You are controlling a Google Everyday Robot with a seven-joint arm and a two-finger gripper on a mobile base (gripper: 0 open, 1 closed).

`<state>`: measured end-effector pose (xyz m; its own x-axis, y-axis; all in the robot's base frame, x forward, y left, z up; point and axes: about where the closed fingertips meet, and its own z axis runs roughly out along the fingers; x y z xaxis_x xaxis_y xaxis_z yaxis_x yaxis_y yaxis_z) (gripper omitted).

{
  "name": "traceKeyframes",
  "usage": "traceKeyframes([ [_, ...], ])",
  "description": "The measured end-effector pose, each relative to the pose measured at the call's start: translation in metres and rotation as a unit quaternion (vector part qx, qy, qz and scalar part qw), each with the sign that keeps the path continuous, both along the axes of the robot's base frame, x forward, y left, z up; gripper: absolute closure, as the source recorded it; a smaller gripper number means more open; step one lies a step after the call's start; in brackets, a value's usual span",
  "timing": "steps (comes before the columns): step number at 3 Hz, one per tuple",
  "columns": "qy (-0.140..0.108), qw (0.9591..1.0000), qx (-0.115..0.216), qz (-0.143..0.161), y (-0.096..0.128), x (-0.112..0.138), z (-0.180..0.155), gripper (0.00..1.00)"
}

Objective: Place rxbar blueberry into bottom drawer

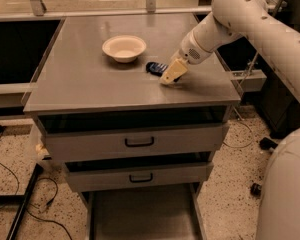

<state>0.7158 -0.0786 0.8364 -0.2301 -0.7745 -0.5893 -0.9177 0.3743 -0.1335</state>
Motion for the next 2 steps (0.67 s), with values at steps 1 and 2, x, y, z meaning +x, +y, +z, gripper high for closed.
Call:
traceKeyframes([
  [1, 0.0, 1.0, 0.0, 0.0, 0.0, 0.0, 0.0, 0.66],
  [2, 0.0, 1.0, 0.0, 0.0, 0.0, 0.0, 0.0, 0.88],
])
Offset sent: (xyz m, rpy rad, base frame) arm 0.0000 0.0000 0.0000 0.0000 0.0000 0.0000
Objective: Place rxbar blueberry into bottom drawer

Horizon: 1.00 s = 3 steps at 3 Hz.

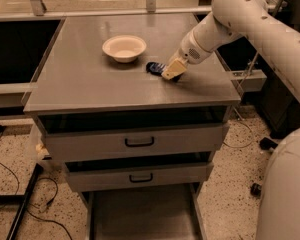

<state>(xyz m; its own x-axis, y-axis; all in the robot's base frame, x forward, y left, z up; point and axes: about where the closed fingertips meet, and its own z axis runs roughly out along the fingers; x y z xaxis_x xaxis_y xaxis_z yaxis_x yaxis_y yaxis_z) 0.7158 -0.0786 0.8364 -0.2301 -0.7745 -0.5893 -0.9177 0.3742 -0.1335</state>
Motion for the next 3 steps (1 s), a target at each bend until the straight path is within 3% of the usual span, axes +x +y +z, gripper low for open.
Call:
traceKeyframes([
  [1, 0.0, 1.0, 0.0, 0.0, 0.0001, 0.0, -0.0001, 1.0],
  [3, 0.0, 1.0, -0.002, 0.003, 0.0015, -0.0008, 0.0023, 1.0],
])
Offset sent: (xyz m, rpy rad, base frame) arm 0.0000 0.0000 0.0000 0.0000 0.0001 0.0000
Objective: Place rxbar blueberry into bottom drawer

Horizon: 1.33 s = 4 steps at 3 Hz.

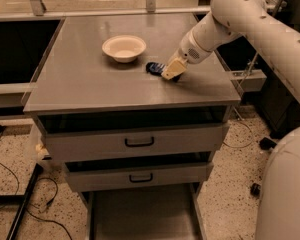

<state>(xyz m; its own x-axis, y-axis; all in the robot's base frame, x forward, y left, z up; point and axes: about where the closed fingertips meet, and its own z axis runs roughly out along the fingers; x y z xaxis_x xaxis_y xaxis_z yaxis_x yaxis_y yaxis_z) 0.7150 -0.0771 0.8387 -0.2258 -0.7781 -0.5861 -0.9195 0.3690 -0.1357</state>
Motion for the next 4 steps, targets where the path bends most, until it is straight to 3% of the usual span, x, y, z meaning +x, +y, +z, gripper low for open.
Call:
traceKeyframes([
  [2, -0.033, 0.998, -0.003, 0.053, 0.02, -0.047, 0.043, 1.0],
  [3, -0.052, 0.9965, 0.0, 0.065, 0.021, -0.066, 0.064, 1.0],
  [4, -0.053, 0.9965, 0.0, 0.065, 0.021, -0.067, 0.064, 0.81],
])
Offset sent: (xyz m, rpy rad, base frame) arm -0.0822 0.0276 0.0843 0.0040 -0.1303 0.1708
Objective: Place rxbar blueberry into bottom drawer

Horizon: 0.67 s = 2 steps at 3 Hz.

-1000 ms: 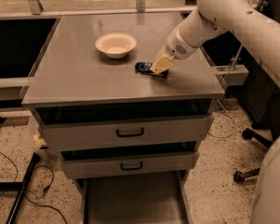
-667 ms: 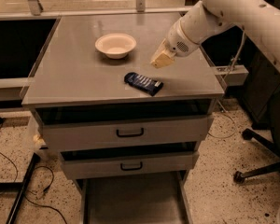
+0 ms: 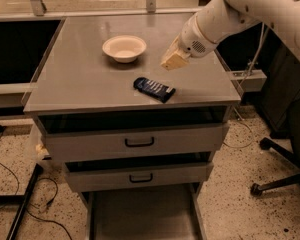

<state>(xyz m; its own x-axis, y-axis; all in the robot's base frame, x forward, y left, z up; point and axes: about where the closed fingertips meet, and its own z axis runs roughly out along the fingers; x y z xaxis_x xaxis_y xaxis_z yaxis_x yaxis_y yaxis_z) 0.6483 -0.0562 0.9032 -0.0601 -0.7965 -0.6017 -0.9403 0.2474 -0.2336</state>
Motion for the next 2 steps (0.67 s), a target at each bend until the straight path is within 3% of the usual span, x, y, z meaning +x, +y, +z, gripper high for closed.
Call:
traceKeyframes([
  [2, 0.0, 1.0, 0.0, 0.0, 0.0001, -0.0002, -0.0001, 0.34],
])
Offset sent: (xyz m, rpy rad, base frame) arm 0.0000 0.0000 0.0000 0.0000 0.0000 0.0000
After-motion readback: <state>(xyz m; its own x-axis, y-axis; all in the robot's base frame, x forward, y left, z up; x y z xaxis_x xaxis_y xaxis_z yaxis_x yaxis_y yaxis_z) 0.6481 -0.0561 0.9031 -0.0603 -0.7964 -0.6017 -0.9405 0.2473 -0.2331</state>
